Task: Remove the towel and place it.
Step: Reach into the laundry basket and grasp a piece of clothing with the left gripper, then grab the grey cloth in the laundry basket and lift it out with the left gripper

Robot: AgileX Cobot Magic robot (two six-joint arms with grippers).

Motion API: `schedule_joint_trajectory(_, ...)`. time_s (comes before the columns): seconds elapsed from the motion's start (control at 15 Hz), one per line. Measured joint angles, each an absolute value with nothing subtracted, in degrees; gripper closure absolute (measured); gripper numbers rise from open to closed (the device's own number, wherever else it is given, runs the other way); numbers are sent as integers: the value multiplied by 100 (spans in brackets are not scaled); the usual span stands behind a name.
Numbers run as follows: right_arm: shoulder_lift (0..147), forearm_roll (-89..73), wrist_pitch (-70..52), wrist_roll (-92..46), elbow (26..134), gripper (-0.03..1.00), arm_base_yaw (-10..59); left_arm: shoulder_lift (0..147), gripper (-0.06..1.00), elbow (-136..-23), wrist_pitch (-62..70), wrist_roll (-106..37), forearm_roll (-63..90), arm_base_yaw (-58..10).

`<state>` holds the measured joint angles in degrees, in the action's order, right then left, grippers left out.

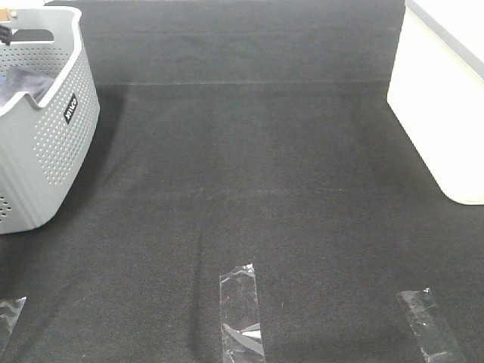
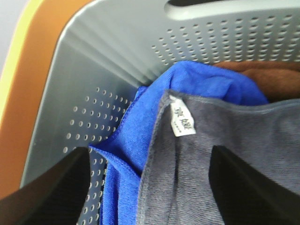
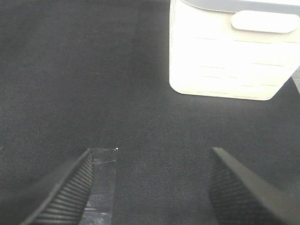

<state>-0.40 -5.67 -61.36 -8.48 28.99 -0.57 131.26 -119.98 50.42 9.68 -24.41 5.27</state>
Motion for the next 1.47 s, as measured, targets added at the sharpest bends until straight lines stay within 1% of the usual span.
schedule_joint_trajectory(0.73,-40,-567,-6136,-848,2899,32,-57,13705,28,-11998,4618,974,-2515,602)
schedule_joint_trajectory(0.87,-40,-567,-6136,-848,2899,32,-57,13768,31,-11998,4612,974,-2515,602)
schedule_joint_trajectory(1.13,-40,-567,-6136,-848,2899,32,-57,13768,50,-11998,4389,985,-2515,602)
schedule_joint_trajectory(1.47,-40,-567,-6136,-848,2899,32,-57,13768,87,-11998,4297,968,-2515,602)
